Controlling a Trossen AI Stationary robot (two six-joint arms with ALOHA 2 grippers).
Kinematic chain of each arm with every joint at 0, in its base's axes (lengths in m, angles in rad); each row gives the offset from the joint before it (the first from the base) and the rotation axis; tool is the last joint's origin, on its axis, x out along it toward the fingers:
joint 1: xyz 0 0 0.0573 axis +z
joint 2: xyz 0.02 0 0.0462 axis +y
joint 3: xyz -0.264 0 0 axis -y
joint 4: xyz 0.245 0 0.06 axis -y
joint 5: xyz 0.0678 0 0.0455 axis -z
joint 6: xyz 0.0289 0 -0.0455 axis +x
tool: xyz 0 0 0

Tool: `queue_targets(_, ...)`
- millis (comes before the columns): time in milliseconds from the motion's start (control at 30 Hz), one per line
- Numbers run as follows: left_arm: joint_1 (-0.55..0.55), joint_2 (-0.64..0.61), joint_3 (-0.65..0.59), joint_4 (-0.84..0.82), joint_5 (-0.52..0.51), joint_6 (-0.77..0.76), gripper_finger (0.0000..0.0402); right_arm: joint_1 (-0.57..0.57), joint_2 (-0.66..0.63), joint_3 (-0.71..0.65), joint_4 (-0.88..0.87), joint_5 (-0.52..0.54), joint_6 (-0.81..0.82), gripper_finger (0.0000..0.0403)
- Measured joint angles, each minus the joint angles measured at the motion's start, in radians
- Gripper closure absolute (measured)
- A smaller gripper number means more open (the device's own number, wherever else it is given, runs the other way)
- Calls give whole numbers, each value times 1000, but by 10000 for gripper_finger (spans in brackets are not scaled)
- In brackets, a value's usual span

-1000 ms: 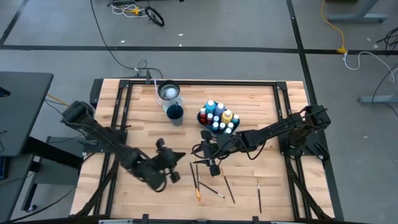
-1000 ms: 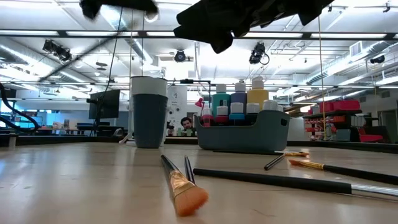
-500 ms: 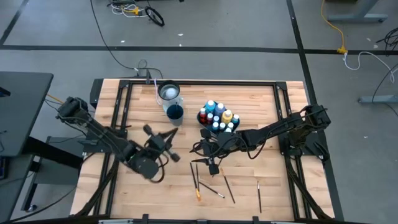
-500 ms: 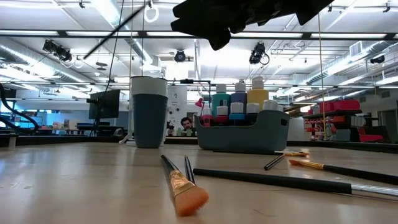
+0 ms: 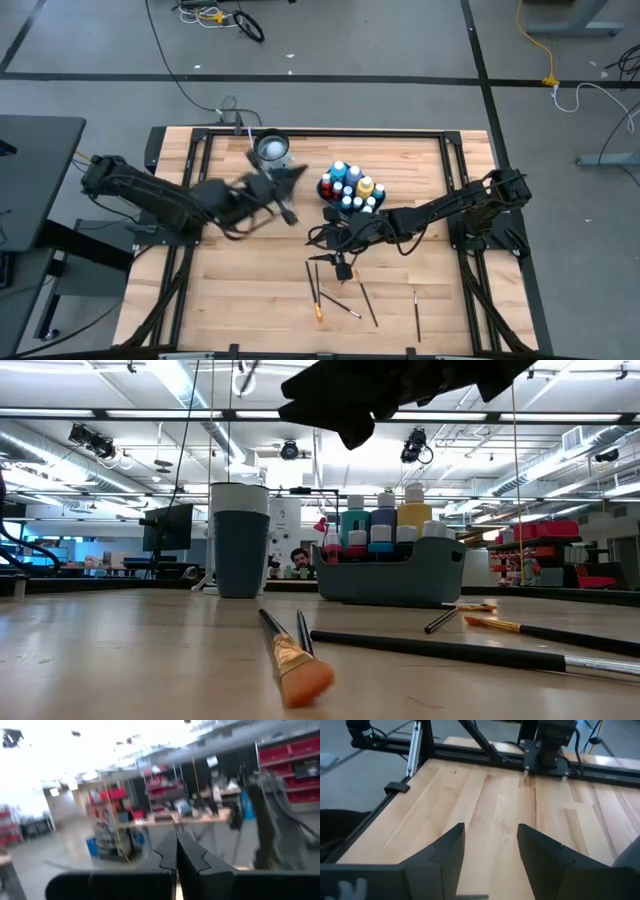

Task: Pick & Place Paint Supplies
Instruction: Put the gold paint brush into the blue cup

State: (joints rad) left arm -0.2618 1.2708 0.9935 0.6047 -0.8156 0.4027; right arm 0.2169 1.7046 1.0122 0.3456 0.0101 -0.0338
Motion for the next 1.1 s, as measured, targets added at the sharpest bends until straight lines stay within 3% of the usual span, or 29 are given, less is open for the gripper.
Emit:
queue_targets(100, 36, -71, -28, -13, 36, -2, 400, 0, 0, 0, -7, 0, 0, 217)
queue_targets(233, 122, -116, -152, 35, 242, -114, 401, 0, 0, 0, 2, 0, -9, 217)
queue_targets(467, 269, -104, -469, 414, 347, -219, 401, 0, 0, 0, 17, 0, -9, 217)
queue_targets(700, 340, -105, -723, 719, 397, -258, 401, 0, 0, 0, 18, 0, -29, 217)
queue_targets(833, 355, -100, -784, 740, 409, -263, 401, -1, 0, 0, 18, 1, -36, 217)
queue_targets(1100, 356, 29, -762, 895, 449, -240, 401, -11, 0, 0, 33, 1, -36, 217)
